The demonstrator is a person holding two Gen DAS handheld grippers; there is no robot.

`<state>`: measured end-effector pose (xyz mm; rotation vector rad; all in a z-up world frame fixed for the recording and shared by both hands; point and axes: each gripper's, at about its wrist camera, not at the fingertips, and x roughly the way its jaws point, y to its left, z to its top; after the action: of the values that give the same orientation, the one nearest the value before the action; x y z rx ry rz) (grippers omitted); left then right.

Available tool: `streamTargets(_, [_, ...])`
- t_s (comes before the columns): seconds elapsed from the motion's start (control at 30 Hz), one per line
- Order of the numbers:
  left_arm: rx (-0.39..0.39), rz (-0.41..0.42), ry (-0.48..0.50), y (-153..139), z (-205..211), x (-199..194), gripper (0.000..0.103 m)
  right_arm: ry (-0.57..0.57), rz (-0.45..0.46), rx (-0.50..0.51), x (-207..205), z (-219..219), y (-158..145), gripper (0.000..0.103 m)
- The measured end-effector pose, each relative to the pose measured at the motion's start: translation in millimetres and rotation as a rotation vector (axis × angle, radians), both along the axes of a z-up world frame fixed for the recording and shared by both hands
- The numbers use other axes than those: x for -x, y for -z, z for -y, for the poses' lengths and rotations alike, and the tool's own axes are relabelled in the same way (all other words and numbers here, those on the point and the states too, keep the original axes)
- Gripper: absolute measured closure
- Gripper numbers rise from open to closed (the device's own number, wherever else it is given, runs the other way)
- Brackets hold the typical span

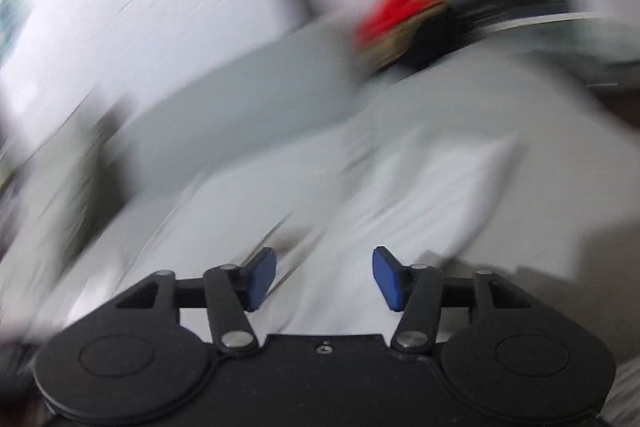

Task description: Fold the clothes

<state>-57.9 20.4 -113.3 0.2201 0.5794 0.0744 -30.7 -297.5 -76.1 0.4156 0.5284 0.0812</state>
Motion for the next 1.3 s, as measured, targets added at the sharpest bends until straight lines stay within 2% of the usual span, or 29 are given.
streamTargets(0.07, [-0.019, 0.016, -0.011, -2, -2, 1, 0.034, 0.165, -0.022, -0.071, -12, 30, 1, 0.055])
streamTargets(0.13, [-0.006, -0.002, -0.012, -1, -4, -2, 0.033, 0.258, -0.047, -0.151, -24, 53, 5, 0.064])
streamTargets(0.2, [-0.015, -0.014, -0.021, 0, -2, -5, 0.033, 0.277, -0.073, -0.185, -40, 62, 11, 0.072])
streamTargets(0.27, [-0.054, -0.026, -0.044, 2, 0, -7, 0.033, 0.279, -0.073, -0.191, -52, 66, 16, 0.073])
streamTargets(0.37, [-0.036, -0.047, -0.061, 2, -5, -7, 0.033, 0.264, -0.071, -0.193, -53, 66, 17, 0.077])
streamTargets(0.4, [-0.027, -0.052, -0.068, 2, -7, -7, 0.033, 0.255, -0.074, -0.195, -53, 65, 18, 0.092])
streamTargets(0.43, [-0.015, -0.054, -0.077, 1, -10, -7, 0.033, 0.248, -0.082, -0.205, -55, 65, 20, 0.101])
streamTargets(0.53, [0.011, -0.056, -0.111, -1, -17, -7, 0.033, 0.253, -0.087, -0.250, -57, 68, 25, 0.101])
streamTargets(0.63, [0.038, -0.049, -0.141, -2, -24, -6, 0.033, 0.229, -0.038, -0.196, -52, 52, 14, 0.101])
streamTargets(0.9, [0.066, -0.039, -0.184, -5, -34, -5, 0.033, -0.162, 0.112, 0.279, -29, -81, -17, 0.101])
streamTargets(1.0, [0.076, -0.035, -0.200, -6, -37, -4, 0.033, -0.315, 0.090, 0.437, -18, -127, -5, 0.101])
streamTargets(1.03, [0.078, -0.035, -0.205, -6, -38, -4, 0.033, -0.374, 0.057, 0.449, -15, -137, 2, 0.098])
streamTargets(1.1, [0.085, -0.036, -0.213, -6, -41, -4, 0.033, -0.494, -0.038, 0.387, -14, -145, 11, 0.093])
streamTargets(1.2, [0.096, -0.037, -0.209, -6, -42, -4, 0.035, -0.514, -0.078, 0.222, -16, -130, 10, 0.093])
streamTargets(1.23, [0.098, -0.037, -0.205, -5, -42, -5, 0.037, -0.482, -0.079, 0.197, -19, -124, 9, 0.092])
streamTargets(1.3, [0.087, -0.039, -0.198, -4, -39, -8, 0.038, -0.310, -0.060, 0.260, -30, -112, 7, 0.092])
